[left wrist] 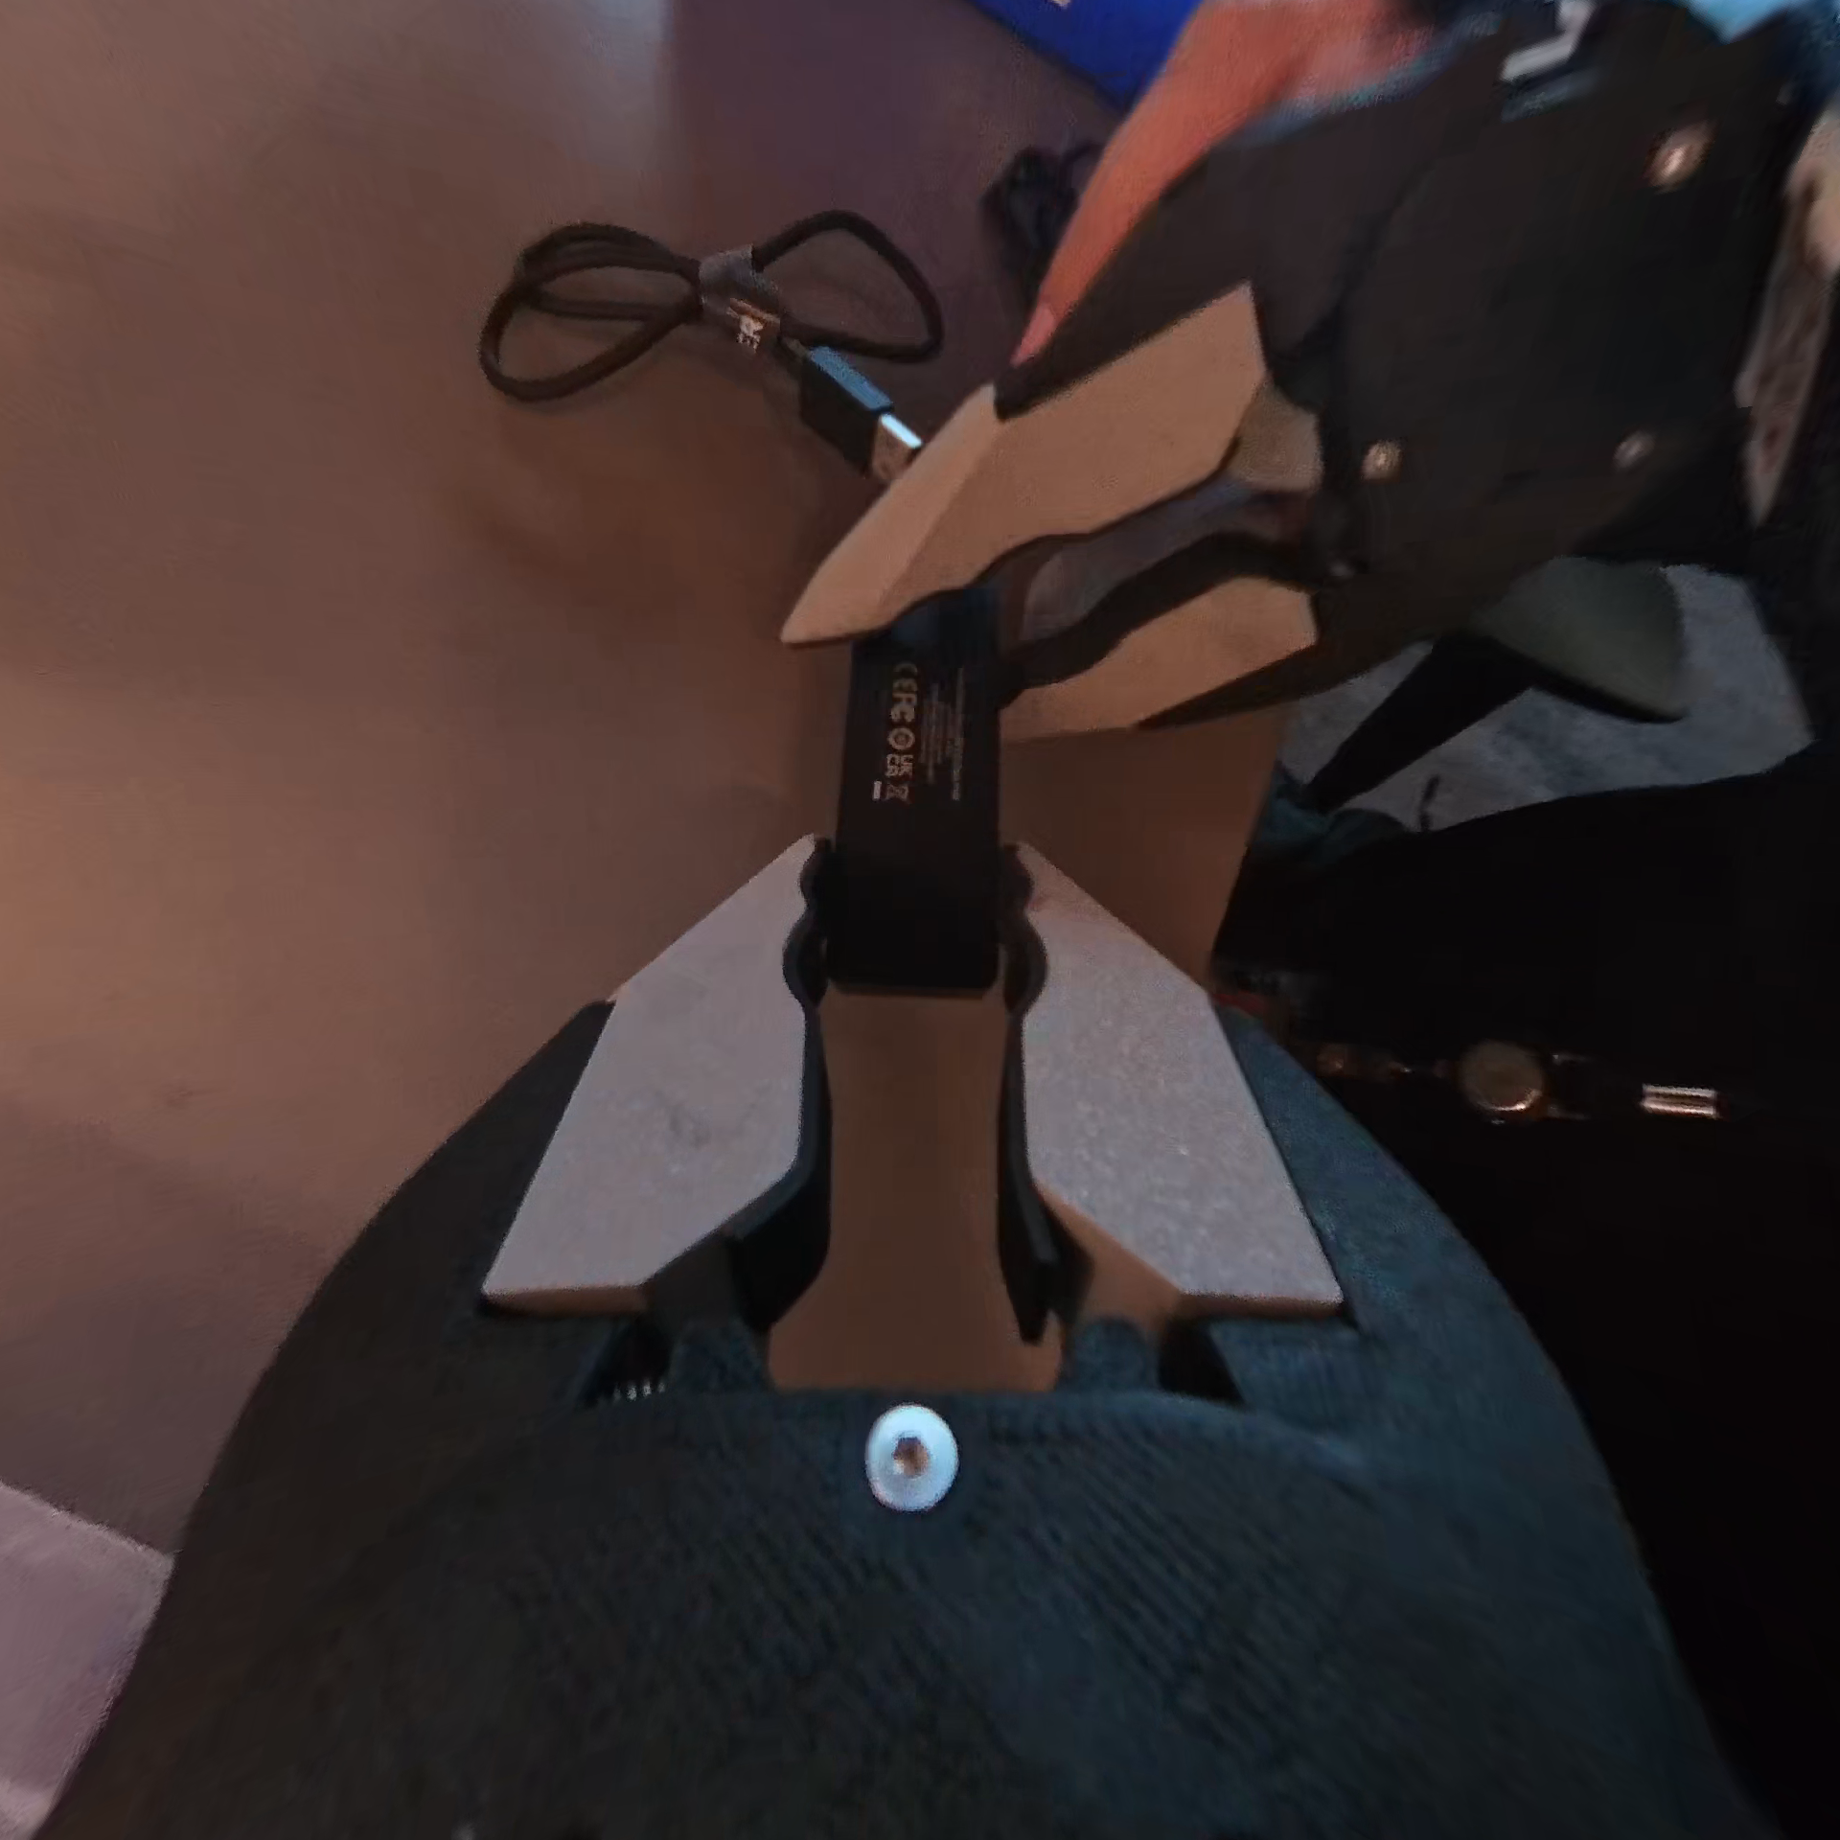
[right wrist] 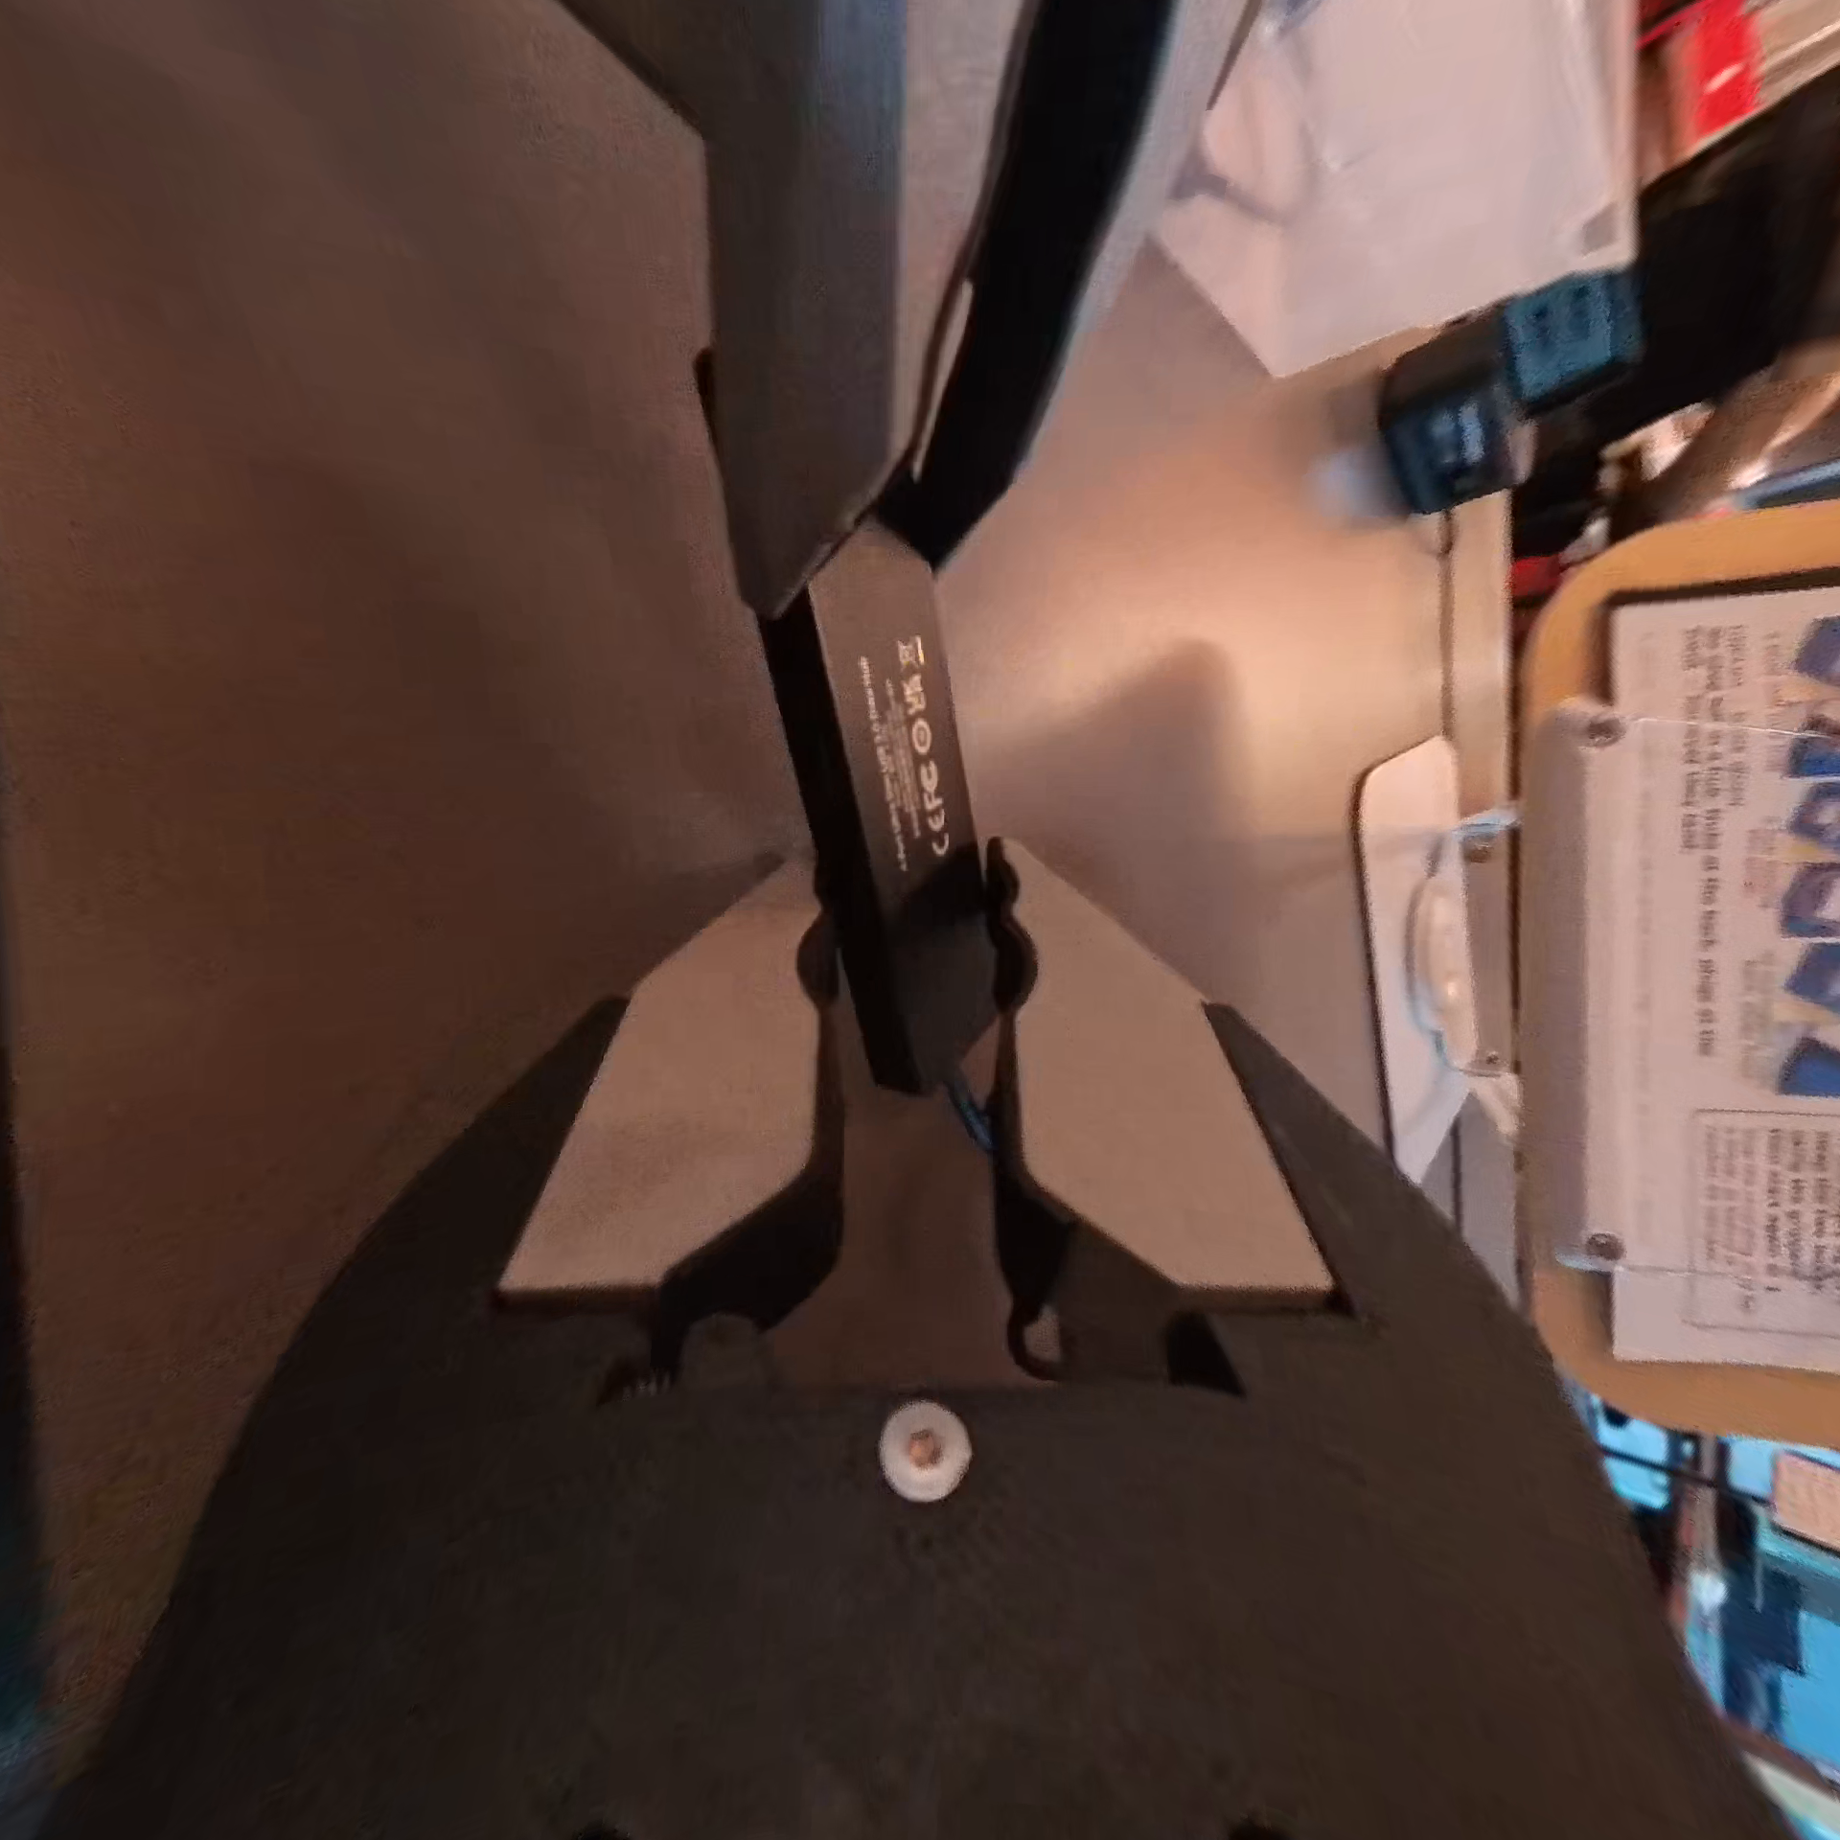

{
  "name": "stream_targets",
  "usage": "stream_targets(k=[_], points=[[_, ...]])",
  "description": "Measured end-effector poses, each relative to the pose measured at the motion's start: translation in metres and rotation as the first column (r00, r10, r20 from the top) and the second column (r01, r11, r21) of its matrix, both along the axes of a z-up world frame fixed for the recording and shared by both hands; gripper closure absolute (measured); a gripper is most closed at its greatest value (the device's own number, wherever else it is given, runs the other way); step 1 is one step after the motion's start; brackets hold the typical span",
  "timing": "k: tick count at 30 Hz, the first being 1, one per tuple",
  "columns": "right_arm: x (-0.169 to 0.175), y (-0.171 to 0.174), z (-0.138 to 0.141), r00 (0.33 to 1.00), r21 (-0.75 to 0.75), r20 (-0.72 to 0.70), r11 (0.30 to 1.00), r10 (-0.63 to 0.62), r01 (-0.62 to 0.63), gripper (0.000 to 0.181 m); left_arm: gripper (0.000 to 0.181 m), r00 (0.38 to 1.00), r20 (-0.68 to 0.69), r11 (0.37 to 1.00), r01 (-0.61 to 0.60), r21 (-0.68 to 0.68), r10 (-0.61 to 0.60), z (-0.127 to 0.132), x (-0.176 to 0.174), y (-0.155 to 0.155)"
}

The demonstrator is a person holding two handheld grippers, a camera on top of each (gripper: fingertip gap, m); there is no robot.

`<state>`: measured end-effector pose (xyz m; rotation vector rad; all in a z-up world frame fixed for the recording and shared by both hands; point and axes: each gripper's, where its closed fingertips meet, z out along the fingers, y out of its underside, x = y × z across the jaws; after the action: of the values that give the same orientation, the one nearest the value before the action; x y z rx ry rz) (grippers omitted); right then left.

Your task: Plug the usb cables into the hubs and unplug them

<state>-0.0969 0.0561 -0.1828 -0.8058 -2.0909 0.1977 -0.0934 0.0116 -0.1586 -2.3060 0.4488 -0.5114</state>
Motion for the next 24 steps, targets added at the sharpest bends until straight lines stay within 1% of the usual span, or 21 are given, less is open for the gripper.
stream_targets(k=[2,4,6,8,10,11,12,13,14,15,17,18,20,22,24], points=[[-0.003,-0.004,0.003,0.998,-0.011,-0.058,0.999,0.032,-0.033,0.158,0.15,1.0,-0.013,1.0,0.006,0.031,-0.006,0.006,-0.001,-0.002],[-0.002,-0.005,0.006,0.993,-0.043,-0.094,0.997,0.066,-0.07,0.16,0.148,0.997,-0.074,0.996,0.04,0.084,-0.034,0.009,-0.001,-0.007],[0.002,-0.005,0.01,0.986,-0.069,-0.123,0.99,0.112,-0.121,0.163,0.134,0.982,-0.184,0.99,0.069,0.127,-0.044,0.005,-0.004,-0.015],[0.007,-0.008,0.017,0.975,-0.105,-0.156,0.979,0.156,-0.174,0.171,0.127,0.963,-0.266,0.981,0.098,0.17,-0.05,0.0,-0.007,-0.019],[0.01,-0.012,0.022,0.966,-0.155,-0.179,0.965,0.184,-0.212,0.174,0.121,0.961,-0.272,0.966,0.118,0.232,-0.052,0.002,-0.001,-0.014],[0.011,-0.012,0.025,0.965,-0.18,-0.193,0.96,0.18,-0.215,0.174,0.122,0.959,-0.272,0.953,0.149,0.263,-0.075,0.004,0.006,-0.013],[0.012,-0.013,0.027,0.963,-0.202,-0.2,0.954,0.182,-0.222,0.174,0.124,0.949,-0.309,0.943,0.159,0.291,-0.064,0.004,0.008,-0.009],[0.014,-0.015,0.028,0.96,-0.22,-0.204,0.946,0.194,-0.237,0.174,0.127,0.932,-0.361,0.93,0.157,0.332,-0.028,0.008,0.005,-0.003],[0.016,-0.019,0.03,0.953,-0.231,-0.214,0.936,0.216,-0.264,0.174,0.135,0.92,-0.393,0.91,0.164,0.381,-0.001,0.014,0.007,0.002],[0.019,-0.025,0.033,0.942,-0.242,-0.231,0.924,0.242,-0.297,0.174,0.149,0.918,-0.397,0.884,0.179,0.431,0.008,0.022,0.011,0.005],[0.023,-0.03,0.038,0.931,-0.271,-0.257,0.906,0.258,-0.326,0.174,0.168,0.926,-0.375,0.845,0.234,0.481,-0.044,0.034,0.03,0.003],[0.025,-0.029,0.039,0.933,-0.299,-0.257,0.897,0.252,-0.325,0.173,0.169,0.912,-0.408,0.839,0.253,0.482,-0.041,0.035,0.033,0.003],[0.025,-0.023,0.038,0.949,-0.353,-0.242,0.892,0.204,-0.282,0.169,0.17,0.871,-0.491,0.85,0.263,0.456,-0.007,0.033,0.032,0.004],[0.025,-0.017,0.033,0.962,-0.353,-0.213,0.905,0.17,-0.239,0.169,0.171,0.831,-0.555,0.856,0.273,0.439,0.019,0.034,0.033,0.003],[0.026,-0.017,0.026,0.968,-0.319,-0.176,0.92,0.179,-0.228,0.17,0.171,0.799,-0.601,0.868,0.285,0.407,0.02,0.031,0.036,0.001]])
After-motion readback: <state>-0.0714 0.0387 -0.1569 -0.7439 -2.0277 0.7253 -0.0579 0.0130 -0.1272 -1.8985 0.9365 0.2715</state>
